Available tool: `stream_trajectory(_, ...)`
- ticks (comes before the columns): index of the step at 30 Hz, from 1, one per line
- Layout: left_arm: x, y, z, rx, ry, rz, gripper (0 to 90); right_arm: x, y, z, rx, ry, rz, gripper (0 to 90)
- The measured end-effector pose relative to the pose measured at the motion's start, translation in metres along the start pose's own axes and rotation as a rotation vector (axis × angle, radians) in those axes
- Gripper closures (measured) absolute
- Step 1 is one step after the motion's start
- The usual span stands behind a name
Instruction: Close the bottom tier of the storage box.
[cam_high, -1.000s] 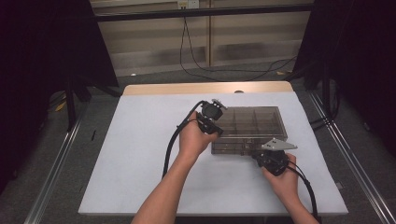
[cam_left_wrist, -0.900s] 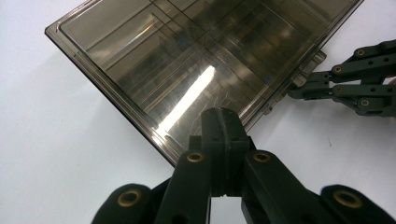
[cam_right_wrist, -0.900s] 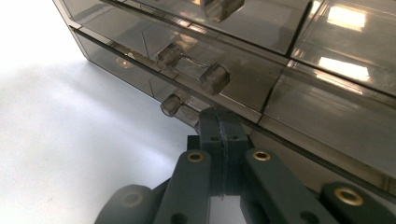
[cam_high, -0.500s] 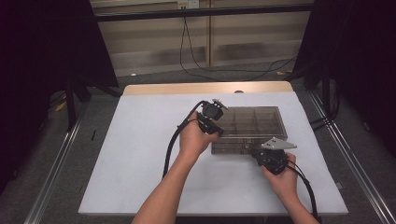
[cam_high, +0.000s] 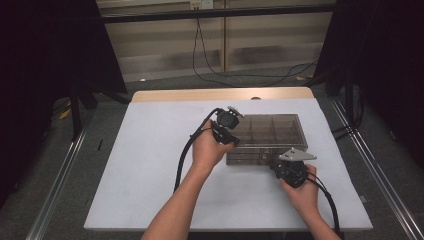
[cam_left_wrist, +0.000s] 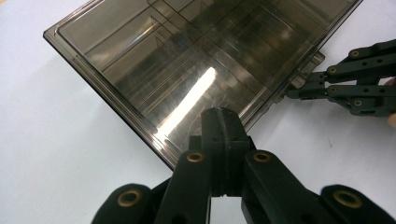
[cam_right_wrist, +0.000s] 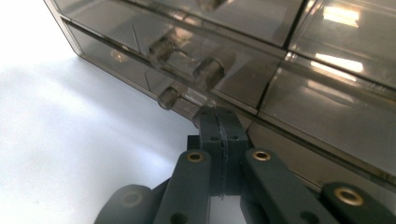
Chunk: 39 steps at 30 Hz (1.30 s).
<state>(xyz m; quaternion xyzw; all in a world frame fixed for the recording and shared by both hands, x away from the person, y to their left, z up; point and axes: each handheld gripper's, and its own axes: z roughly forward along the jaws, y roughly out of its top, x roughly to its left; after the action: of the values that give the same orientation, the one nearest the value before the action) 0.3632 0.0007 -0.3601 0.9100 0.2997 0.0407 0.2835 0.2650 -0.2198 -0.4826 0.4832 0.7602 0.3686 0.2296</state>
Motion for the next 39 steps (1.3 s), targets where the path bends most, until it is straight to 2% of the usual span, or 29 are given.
stream_trajectory(9,0.001,-0.001,0.0,-0.013,-0.006,-0.011,90.0,-0.001,0.0,0.0,0.001,0.011,0.005,90.0)
stream_trajectory(15,0.003,-0.004,-0.001,-0.031,-0.018,-0.031,89.1,-0.002,-0.002,-0.002,0.014,0.019,0.005,85.2)
stream_trajectory(20,0.002,-0.005,-0.003,-0.034,-0.021,-0.029,80.0,0.0,-0.005,-0.005,0.029,0.033,0.001,80.4)
stream_trajectory(25,0.005,-0.009,-0.006,-0.049,-0.027,-0.051,71.4,0.002,-0.007,-0.008,0.041,0.045,0.001,73.0)
stream_trajectory(29,0.006,-0.011,-0.011,-0.058,-0.018,-0.045,63.5,0.0,-0.008,-0.012,0.04,0.052,-0.009,67.0)
stream_trajectory(31,0.007,-0.013,-0.013,-0.06,-0.01,-0.047,59.7,-0.001,-0.009,-0.014,0.039,0.051,0.0,65.0)
stream_trajectory(39,0.013,-0.021,-0.021,-0.07,-0.004,-0.073,45.7,-0.003,-0.011,-0.019,0.043,0.073,-0.002,55.7)
